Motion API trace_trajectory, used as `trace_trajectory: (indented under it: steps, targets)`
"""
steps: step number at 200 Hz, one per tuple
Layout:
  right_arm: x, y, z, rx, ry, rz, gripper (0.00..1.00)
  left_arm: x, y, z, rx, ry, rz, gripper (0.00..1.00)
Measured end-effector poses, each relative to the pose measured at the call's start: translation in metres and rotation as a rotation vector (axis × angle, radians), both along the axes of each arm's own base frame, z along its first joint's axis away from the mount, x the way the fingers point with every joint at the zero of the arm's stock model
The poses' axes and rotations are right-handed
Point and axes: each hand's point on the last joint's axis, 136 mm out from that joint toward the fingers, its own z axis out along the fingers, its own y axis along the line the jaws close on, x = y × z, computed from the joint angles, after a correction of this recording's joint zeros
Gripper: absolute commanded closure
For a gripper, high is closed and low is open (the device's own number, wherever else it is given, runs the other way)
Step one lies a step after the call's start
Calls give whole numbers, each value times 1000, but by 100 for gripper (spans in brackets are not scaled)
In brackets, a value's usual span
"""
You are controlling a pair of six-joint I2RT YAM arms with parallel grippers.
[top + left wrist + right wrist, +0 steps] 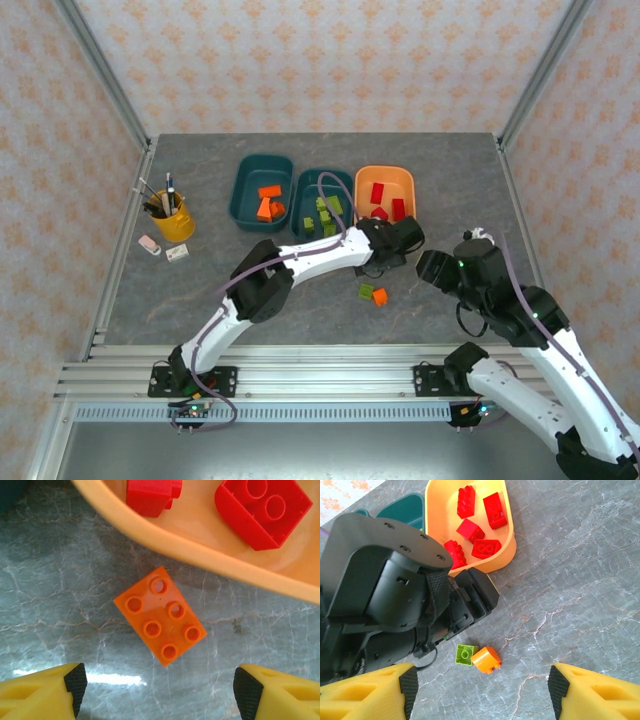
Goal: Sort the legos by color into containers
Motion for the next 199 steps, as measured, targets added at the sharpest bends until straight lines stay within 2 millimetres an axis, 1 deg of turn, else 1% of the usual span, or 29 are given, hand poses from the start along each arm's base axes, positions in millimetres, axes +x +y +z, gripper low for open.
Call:
trace_trajectory:
  steps: [31, 66, 104, 114, 127, 151, 157, 172, 178, 191, 199]
  targets:
    - [-1, -1, 0, 2, 2, -8, 29, 9, 5, -9, 12, 4, 28, 29]
    - [-1, -1, 0, 2, 1, -8, 29, 25, 7, -16, 16, -4, 55, 32]
    - [-1, -1, 0, 8, 3, -13, 29, 27, 11, -27, 38, 8, 57, 39]
    - [0, -1, 0, 9, 5, -15, 29, 26, 11, -29, 47, 11, 51, 42]
    - [0, -1, -1, 7, 8, -15, 29, 25, 13, -29, 55, 15, 46, 50]
    - [3, 1, -3, 1, 16, -15, 29, 22, 18, -33, 74, 22, 37, 55]
    - [4, 2, -3, 1, 18, -15, 29, 21, 19, -33, 74, 22, 38, 59]
    - [7, 3, -4, -2, 22, -15, 29, 20, 20, -30, 66, 18, 30, 63]
    - [7, 4, -5, -4, 24, -15, 29, 18, 21, -31, 71, 21, 27, 67]
    - [9, 5, -6, -7, 30, -14, 30, 16, 23, -30, 74, 24, 15, 73]
    - [10, 6, -6, -8, 31, -14, 30, 16, 23, -29, 74, 23, 12, 74]
